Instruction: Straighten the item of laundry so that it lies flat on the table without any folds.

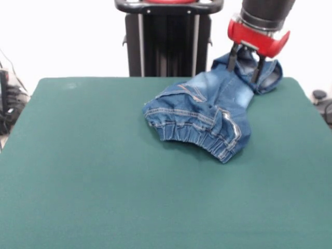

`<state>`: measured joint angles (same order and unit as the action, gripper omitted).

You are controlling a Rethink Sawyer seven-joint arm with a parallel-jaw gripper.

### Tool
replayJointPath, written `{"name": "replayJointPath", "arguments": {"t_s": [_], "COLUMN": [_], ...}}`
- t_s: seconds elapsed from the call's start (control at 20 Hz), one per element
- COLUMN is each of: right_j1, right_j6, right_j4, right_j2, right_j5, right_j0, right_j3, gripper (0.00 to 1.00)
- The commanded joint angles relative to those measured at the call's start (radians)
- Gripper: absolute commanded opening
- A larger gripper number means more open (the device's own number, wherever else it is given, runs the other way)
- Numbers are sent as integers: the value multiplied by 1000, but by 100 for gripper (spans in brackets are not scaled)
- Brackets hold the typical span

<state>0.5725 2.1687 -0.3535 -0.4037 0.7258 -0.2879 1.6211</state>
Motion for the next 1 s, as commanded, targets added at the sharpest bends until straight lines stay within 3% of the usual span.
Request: {"name": "replayJointPath", "arguments": {"t_s": [0.05, 0.6, 1.0], "right_j1": [-172, -253, -272], "right_j6": [198, 198, 137], "right_j4": [33, 20, 52], "right_j2": [62, 12, 11], "right_j5": [-146, -245, -341], "right_j0": [-23, -53, -28], "right_j3": [-58, -98, -42], "gripper": [100, 100, 100]}}
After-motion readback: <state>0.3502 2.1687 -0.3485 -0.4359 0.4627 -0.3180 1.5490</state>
